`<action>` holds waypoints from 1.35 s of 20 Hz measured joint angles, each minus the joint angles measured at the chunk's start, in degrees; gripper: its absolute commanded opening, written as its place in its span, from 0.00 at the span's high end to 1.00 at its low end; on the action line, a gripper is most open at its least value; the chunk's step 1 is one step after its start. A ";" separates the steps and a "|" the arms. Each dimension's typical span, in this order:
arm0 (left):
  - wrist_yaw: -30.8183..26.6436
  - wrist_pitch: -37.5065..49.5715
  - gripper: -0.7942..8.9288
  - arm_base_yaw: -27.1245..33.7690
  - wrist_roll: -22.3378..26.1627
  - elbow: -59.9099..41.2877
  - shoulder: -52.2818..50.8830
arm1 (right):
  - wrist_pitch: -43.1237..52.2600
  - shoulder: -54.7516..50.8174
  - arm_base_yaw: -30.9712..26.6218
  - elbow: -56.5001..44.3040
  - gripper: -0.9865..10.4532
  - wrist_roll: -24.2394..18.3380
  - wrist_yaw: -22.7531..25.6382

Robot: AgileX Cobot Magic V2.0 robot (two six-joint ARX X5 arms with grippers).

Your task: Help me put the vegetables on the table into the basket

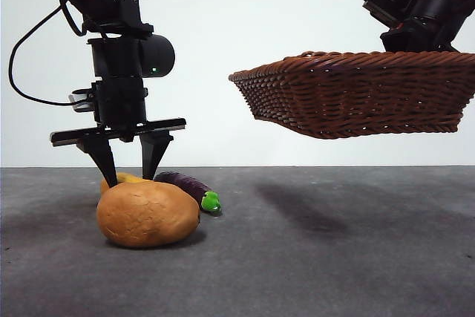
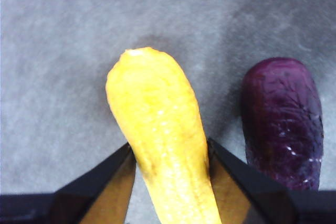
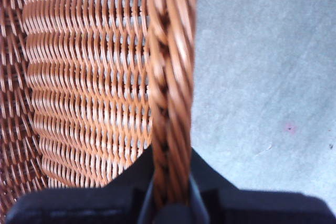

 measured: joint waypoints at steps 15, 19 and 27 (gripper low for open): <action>13.73 9.09 0.93 -4.61 31.21 2.05 -24.87 | 3.67 -0.02 5.66 0.00 0.92 9.38 13.20; 18.86 5.18 0.93 -10.29 36.22 2.10 -23.47 | 6.10 -0.02 11.43 0.00 0.92 13.05 13.25; 18.99 1.66 0.43 -11.56 31.78 2.08 -17.33 | 3.19 -0.02 16.22 0.00 0.92 13.88 13.09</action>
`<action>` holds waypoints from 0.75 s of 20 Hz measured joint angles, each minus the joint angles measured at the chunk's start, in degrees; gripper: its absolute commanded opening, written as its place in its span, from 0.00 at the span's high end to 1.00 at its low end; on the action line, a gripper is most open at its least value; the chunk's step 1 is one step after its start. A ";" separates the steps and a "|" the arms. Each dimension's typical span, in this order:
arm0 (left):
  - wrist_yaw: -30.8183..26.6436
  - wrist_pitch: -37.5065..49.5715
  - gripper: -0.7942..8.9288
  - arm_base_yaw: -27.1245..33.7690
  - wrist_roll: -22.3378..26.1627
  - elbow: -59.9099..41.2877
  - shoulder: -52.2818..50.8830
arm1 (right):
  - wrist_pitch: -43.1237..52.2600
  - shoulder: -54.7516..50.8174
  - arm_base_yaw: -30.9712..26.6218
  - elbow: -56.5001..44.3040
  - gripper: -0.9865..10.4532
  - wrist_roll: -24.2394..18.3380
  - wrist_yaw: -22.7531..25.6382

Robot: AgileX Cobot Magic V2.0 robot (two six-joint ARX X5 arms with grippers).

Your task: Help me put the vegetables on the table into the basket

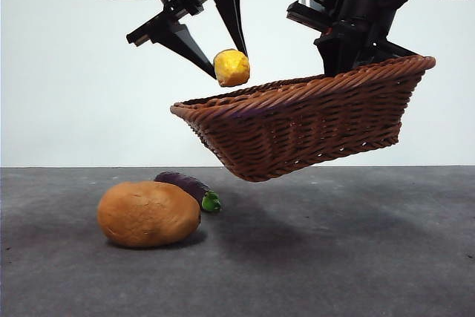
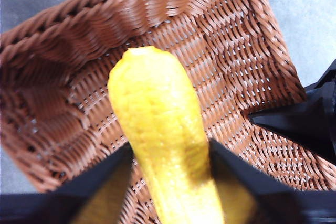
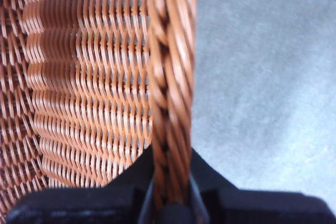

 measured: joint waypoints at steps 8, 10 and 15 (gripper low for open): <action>0.15 -5.88 0.43 -0.15 5.60 -0.02 -6.36 | -2.10 0.00 -0.42 0.00 0.92 -0.26 -0.33; -2.54 -11.43 0.43 -1.44 10.91 -0.02 -11.43 | -2.29 0.00 -0.59 0.00 0.92 -0.28 -0.22; -5.90 -20.20 0.43 -5.44 24.37 -0.02 -17.42 | -2.19 0.00 -1.60 0.00 0.92 -1.57 0.92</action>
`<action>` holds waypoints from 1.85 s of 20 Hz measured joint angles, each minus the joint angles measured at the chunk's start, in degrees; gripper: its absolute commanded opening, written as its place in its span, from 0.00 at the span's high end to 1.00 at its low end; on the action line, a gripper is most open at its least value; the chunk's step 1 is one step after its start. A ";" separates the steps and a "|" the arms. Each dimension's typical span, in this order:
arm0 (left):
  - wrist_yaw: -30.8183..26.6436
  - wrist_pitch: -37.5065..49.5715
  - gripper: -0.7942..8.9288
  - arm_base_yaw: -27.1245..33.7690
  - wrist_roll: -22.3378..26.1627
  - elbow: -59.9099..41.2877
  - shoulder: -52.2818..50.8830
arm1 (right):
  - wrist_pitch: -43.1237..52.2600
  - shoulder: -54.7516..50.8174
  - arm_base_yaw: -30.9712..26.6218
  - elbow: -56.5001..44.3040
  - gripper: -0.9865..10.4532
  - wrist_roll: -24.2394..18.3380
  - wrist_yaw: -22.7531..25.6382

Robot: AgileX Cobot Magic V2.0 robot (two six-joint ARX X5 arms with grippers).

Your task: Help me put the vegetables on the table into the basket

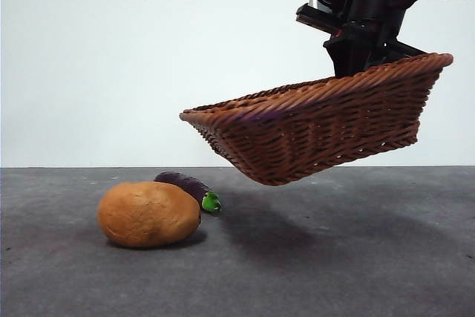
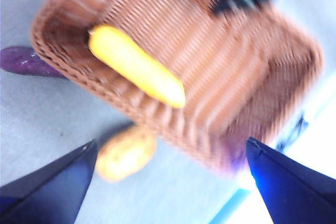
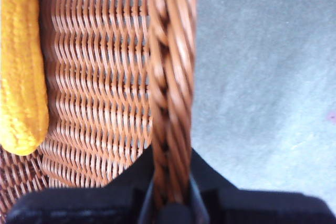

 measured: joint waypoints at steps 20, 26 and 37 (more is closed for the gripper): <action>-8.02 20.00 0.23 -1.40 29.86 -28.94 1.90 | -2.34 0.00 -13.92 0.00 0.92 -4.76 0.31; -8.87 19.87 0.23 -1.40 30.25 -28.96 10.62 | -2.19 0.00 -14.21 0.00 0.92 -4.94 0.31; -9.16 23.85 0.94 -1.33 29.97 -29.00 16.94 | -3.63 0.00 -14.95 0.00 0.92 -6.49 0.33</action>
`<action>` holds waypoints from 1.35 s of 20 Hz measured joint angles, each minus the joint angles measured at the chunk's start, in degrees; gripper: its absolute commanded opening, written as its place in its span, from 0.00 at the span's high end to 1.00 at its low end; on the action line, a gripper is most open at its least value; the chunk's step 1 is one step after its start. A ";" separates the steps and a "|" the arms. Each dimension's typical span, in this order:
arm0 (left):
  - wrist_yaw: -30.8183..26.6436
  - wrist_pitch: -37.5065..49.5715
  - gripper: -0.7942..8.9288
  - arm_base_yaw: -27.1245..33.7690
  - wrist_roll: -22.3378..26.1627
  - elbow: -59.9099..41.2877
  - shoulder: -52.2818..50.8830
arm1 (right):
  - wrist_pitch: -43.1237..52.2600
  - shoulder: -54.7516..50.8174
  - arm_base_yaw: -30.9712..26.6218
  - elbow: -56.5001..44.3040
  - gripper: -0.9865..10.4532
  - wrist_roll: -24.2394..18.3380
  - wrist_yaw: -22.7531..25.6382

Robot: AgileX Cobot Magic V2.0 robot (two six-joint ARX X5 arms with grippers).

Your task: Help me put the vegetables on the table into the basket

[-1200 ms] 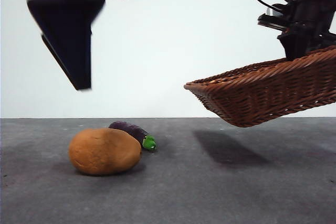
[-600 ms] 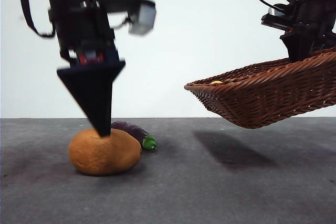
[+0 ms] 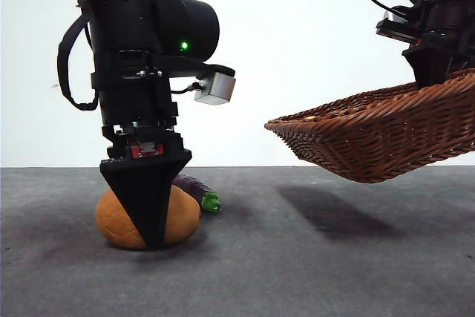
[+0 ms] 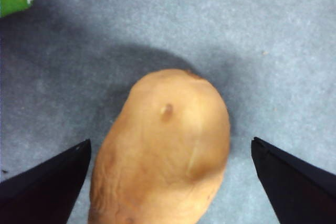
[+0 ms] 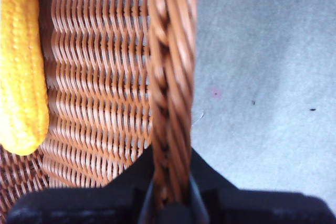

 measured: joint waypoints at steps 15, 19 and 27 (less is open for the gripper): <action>31.69 -0.22 0.92 -0.50 -19.10 7.04 -16.06 | -1.73 0.00 1.33 0.00 0.92 0.07 -3.26; 33.94 5.90 0.92 -4.09 -20.83 7.10 -16.55 | -1.73 0.00 5.18 0.00 0.92 0.85 -2.93; 18.23 10.56 0.92 -11.78 -24.72 7.10 -12.02 | -0.22 0.00 12.13 0.00 0.92 2.91 -0.07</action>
